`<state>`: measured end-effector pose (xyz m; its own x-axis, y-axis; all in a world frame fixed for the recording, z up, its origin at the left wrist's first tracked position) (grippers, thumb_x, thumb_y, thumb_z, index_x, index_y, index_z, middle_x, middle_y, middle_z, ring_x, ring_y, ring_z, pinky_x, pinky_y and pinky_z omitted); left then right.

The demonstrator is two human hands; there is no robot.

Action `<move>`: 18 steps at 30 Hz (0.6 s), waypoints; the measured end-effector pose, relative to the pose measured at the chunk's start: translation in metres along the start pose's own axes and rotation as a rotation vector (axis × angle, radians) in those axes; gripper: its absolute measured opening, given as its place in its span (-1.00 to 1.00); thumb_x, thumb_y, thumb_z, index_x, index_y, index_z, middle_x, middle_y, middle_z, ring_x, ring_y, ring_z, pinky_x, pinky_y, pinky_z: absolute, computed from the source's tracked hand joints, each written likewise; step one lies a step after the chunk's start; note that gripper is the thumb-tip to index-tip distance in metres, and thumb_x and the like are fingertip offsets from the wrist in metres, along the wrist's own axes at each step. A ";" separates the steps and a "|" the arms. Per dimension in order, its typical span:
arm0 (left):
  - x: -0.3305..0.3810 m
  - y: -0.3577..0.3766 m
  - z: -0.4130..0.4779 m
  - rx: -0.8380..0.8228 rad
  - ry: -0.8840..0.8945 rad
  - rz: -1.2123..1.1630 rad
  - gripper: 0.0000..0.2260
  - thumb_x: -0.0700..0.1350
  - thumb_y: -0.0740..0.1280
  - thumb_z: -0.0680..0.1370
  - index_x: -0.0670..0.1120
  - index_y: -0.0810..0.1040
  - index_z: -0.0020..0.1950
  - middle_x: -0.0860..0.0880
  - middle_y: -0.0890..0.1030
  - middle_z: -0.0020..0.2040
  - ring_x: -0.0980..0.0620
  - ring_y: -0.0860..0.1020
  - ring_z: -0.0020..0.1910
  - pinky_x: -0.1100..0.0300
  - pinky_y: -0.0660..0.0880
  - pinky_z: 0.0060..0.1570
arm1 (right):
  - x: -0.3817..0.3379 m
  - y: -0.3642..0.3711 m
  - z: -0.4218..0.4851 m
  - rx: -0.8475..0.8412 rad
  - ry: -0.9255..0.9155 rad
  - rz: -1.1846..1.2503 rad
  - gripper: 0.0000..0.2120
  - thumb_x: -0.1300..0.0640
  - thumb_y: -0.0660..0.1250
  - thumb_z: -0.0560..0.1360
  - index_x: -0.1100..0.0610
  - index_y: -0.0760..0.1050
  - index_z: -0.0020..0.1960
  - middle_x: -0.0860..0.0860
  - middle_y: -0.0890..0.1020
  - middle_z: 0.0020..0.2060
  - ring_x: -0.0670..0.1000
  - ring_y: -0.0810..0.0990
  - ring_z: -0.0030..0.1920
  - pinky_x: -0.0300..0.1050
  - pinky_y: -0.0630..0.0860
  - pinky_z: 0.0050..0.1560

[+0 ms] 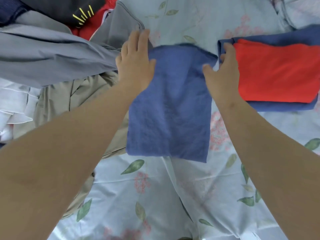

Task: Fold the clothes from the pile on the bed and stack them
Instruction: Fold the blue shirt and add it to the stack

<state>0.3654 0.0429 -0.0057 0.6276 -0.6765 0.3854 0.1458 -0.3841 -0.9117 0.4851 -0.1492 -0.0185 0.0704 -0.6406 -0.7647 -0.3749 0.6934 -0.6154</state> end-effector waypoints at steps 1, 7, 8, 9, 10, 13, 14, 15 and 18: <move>-0.010 0.015 -0.008 -0.045 -0.066 -0.023 -0.38 -0.04 0.25 0.57 0.02 0.02 0.55 -0.03 0.03 0.55 -0.10 0.10 0.49 -0.09 0.13 0.39 | 0.013 0.005 -0.007 -0.013 0.043 -0.016 -0.41 0.16 0.29 0.49 0.14 0.19 0.47 0.07 0.41 0.32 0.03 0.38 0.31 -0.19 0.28 0.26; -0.079 0.091 -0.095 -0.201 -0.550 -0.304 -0.20 0.06 0.41 0.47 -0.03 -0.01 0.55 -0.08 0.08 0.52 -0.11 0.11 0.48 -0.05 0.09 0.44 | 0.123 0.034 -0.086 -0.156 0.500 -0.104 -0.36 0.05 0.38 0.46 0.18 0.17 0.43 0.15 0.31 0.31 0.19 0.37 0.26 0.01 0.38 0.18; -0.087 0.095 -0.105 -0.180 -0.609 -0.333 -0.20 0.06 0.43 0.45 -0.04 0.04 0.53 -0.09 0.14 0.49 -0.12 0.16 0.46 -0.05 0.13 0.43 | 0.130 0.036 -0.096 -0.163 0.541 -0.102 -0.38 0.06 0.39 0.46 0.19 0.19 0.39 0.14 0.32 0.26 0.19 0.39 0.20 0.00 0.39 0.11; -0.092 0.098 -0.114 -0.162 -0.662 -0.370 -0.21 0.07 0.45 0.42 -0.05 0.09 0.51 -0.09 0.21 0.46 -0.13 0.21 0.44 -0.06 0.18 0.41 | 0.134 0.037 -0.104 -0.159 0.566 -0.068 -0.43 0.08 0.40 0.45 0.20 0.23 0.35 0.12 0.35 0.21 0.16 0.42 0.11 -0.03 0.39 0.03; -0.097 0.102 -0.121 -0.152 -0.708 -0.406 -0.22 0.09 0.47 0.40 -0.06 0.15 0.48 -0.09 0.28 0.43 -0.13 0.27 0.41 -0.07 0.23 0.39 | 0.137 0.041 -0.111 -0.160 0.578 -0.016 -0.48 0.11 0.40 0.45 0.22 0.25 0.30 0.10 0.39 0.15 0.13 0.44 0.03 -0.07 0.38 -0.04; -0.099 0.113 -0.140 -0.207 -0.750 -0.453 -0.35 0.08 0.49 0.37 -0.12 0.31 0.33 -0.07 0.46 0.27 -0.12 0.44 0.27 -0.07 0.37 0.27 | 0.140 0.052 -0.127 -0.226 0.591 0.077 -0.63 0.19 0.36 0.47 0.24 0.32 0.20 0.04 0.49 -0.02 0.07 0.48 -0.08 -0.12 0.39 -0.14; -0.096 0.117 -0.145 -0.255 -0.743 -0.484 -0.44 0.04 0.48 0.39 -0.14 0.36 0.27 -0.06 0.51 0.20 -0.11 0.49 0.21 -0.03 0.41 0.22 | 0.140 0.052 -0.131 -0.244 0.591 0.112 -0.71 0.21 0.33 0.49 0.25 0.36 0.15 0.03 0.50 -0.09 0.06 0.48 -0.12 -0.15 0.40 -0.19; -0.091 0.120 -0.150 -0.311 -0.728 -0.517 -0.54 0.00 0.47 0.43 -0.14 0.40 0.21 -0.04 0.54 0.11 -0.10 0.52 0.14 0.03 0.44 0.15 | 0.139 0.050 -0.133 -0.252 0.585 0.152 -0.81 0.22 0.30 0.50 0.25 0.40 0.09 0.03 0.51 -0.16 0.05 0.47 -0.17 -0.18 0.40 -0.24; -0.076 0.120 -0.161 -0.484 -0.619 -0.488 -0.74 -0.02 0.42 0.48 -0.10 0.46 0.06 -0.03 0.54 -0.05 -0.09 0.52 -0.02 0.12 0.41 -0.04 | 0.139 0.028 -0.136 -0.267 0.516 0.116 -0.90 0.21 0.25 0.54 0.25 0.40 -0.09 0.03 0.47 -0.29 0.01 0.42 -0.28 -0.18 0.37 -0.28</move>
<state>0.2121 -0.0525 -0.1211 0.8979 0.0327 0.4390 0.2538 -0.8533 -0.4556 0.3586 -0.2637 -0.1156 -0.4190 -0.6894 -0.5909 -0.5778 0.7045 -0.4122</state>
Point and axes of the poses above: each hand's wrist, its own z-axis towards the middle knuckle, its own y-axis out of the palm, x = y × z, the point moved 10 cm from there along z, towards the middle knuckle
